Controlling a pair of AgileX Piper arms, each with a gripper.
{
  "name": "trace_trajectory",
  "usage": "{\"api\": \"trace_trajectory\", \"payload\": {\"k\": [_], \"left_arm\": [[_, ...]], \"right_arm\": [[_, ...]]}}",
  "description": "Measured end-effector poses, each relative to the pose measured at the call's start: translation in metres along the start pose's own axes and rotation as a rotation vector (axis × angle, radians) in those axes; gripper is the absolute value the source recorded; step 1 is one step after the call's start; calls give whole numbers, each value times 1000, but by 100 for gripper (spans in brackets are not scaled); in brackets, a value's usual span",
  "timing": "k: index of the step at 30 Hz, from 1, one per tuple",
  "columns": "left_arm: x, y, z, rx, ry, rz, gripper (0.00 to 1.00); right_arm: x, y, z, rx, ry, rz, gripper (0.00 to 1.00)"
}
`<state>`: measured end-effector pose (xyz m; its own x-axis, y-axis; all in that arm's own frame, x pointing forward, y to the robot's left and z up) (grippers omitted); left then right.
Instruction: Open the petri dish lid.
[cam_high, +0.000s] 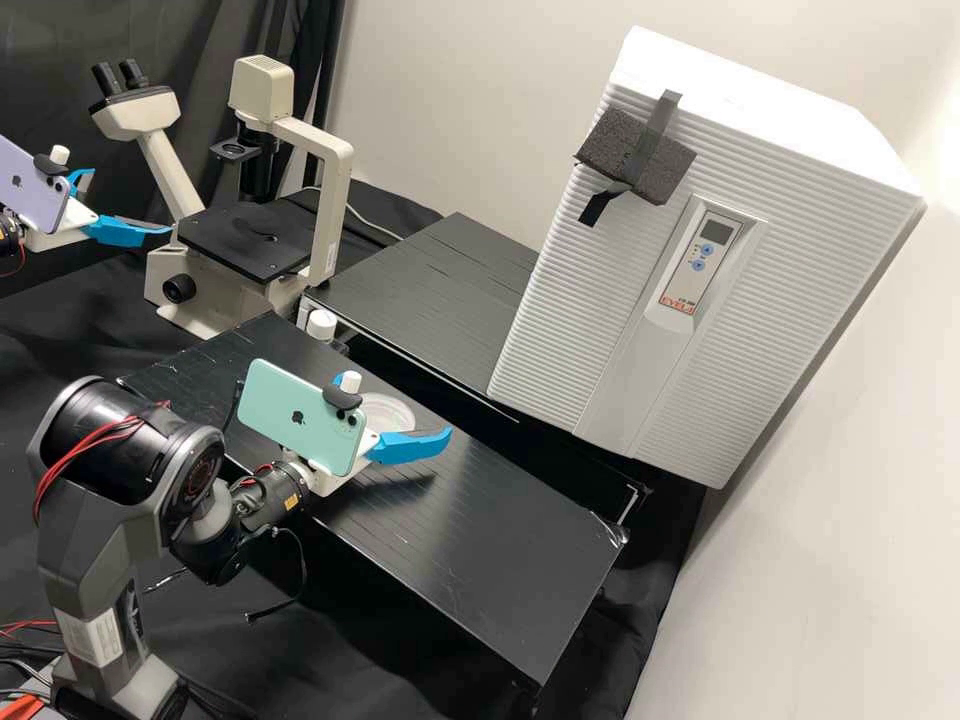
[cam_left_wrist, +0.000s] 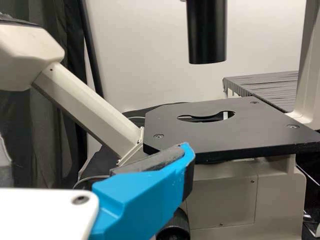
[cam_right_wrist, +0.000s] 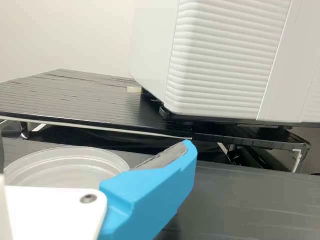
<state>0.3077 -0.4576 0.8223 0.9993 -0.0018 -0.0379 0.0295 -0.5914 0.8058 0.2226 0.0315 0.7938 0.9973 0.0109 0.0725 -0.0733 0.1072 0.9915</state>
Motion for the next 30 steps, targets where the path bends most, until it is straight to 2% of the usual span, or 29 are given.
{"api": "trace_trajectory", "payload": {"k": [30], "left_arm": [[0, 0, 0, 0, 0, 0, 100]], "right_arm": [[-2, 0, 1, -3, 2, -1, 100]]}}
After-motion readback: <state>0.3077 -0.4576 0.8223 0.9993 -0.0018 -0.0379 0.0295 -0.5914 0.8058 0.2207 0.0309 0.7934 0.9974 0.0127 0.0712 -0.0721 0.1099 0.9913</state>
